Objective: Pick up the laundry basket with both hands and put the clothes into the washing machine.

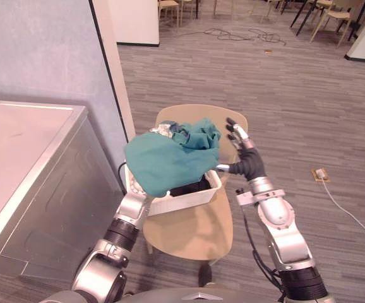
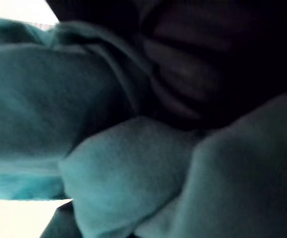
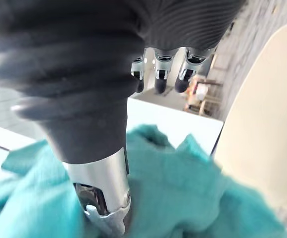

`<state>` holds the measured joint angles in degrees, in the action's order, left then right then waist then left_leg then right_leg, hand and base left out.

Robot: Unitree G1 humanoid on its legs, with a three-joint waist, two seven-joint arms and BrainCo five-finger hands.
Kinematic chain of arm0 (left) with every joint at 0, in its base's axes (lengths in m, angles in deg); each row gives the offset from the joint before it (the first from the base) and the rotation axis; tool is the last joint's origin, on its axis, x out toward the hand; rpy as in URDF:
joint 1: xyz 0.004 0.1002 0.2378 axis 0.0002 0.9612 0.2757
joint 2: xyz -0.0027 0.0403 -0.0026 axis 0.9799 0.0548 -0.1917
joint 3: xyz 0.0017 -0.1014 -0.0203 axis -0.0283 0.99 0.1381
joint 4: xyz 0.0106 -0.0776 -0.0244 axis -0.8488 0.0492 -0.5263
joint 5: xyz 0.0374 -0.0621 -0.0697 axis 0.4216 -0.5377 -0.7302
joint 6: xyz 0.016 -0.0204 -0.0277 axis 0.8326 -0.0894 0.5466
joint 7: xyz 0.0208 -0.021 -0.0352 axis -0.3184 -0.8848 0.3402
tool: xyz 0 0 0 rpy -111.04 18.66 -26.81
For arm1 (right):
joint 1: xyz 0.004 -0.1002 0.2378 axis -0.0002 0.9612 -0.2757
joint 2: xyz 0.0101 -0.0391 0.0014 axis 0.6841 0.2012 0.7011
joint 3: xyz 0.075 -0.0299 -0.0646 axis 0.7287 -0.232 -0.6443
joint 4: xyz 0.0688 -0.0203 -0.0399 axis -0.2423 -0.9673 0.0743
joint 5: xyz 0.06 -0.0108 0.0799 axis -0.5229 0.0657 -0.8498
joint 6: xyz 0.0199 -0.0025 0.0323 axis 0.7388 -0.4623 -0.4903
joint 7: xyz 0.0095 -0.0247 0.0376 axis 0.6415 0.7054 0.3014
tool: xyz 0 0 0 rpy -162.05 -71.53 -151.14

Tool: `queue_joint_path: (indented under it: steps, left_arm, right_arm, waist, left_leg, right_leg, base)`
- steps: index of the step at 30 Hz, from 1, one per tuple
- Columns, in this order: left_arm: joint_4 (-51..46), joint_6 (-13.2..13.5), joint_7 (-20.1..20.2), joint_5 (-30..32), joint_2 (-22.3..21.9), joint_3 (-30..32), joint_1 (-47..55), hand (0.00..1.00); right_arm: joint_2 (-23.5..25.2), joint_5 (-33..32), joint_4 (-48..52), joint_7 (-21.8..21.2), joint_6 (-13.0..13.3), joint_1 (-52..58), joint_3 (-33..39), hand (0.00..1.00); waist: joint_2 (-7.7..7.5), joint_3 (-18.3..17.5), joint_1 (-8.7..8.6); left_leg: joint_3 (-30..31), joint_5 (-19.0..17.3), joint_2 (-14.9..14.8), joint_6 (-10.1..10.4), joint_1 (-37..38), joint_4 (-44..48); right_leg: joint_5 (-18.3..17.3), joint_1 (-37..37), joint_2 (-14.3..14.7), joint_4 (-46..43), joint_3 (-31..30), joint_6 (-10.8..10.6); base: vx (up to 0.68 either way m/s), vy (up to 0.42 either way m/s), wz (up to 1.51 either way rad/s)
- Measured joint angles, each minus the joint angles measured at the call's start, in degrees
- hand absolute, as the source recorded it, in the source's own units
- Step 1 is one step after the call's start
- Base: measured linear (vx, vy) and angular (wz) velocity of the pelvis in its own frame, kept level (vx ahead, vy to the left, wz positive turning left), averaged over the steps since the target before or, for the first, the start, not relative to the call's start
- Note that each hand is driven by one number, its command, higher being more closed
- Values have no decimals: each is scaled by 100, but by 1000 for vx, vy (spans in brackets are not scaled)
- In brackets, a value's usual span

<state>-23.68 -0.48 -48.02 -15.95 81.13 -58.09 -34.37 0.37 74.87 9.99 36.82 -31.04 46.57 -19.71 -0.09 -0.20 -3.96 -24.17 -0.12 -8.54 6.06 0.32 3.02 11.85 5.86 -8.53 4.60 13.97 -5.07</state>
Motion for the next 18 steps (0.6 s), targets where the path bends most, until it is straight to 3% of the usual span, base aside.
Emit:
queue_joint_path:
  steps: [4, 7, 15, 18]
  left_arm:
    - [-686, 65, 14, -31, 159, 600, 341, 100]
    - [-1214, 103, 128, -127, 280, 1086, 787, 100]
    - [-2069, 283, 396, -204, 277, 1798, 1641, 100]
    - [-2190, 285, 390, -301, 279, 1851, 1645, 100]
  right_arm:
    - [0, 5, -199, 71, -9, 148, 970, 0]
    - [12, 223, -656, 205, -208, 346, 1686, 0]
    - [253, 444, -1756, 417, -399, 486, 2506, 0]
    - [248, 444, -2478, 451, -480, 479, 2956, 0]
  waist:
    - [7, -5, -53]
    - [55, -33, -100]
    - [234, -110, -84]
    - [296, -28, -82]
  left_leg:
    - [-30, -47, -14, 8, 42, 48]
    - [-17, -227, -101, 28, 42, 331]
    - [352, -799, -546, 73, -389, 1436]
    - [703, -848, -734, -87, -882, 1767]
  right_leg:
    - [-17, -36, 8, 0, -39, -23]
    - [-41, -156, 34, 1, -43, -50]
    - [-124, -440, 259, 1, 166, 12]
    - [-226, -435, 360, -52, 580, 126]
  base:
    - [0, 6, -6]
    - [5, 6, -2]
    - [-26, -1, 7]
    - [-65, -11, 77]
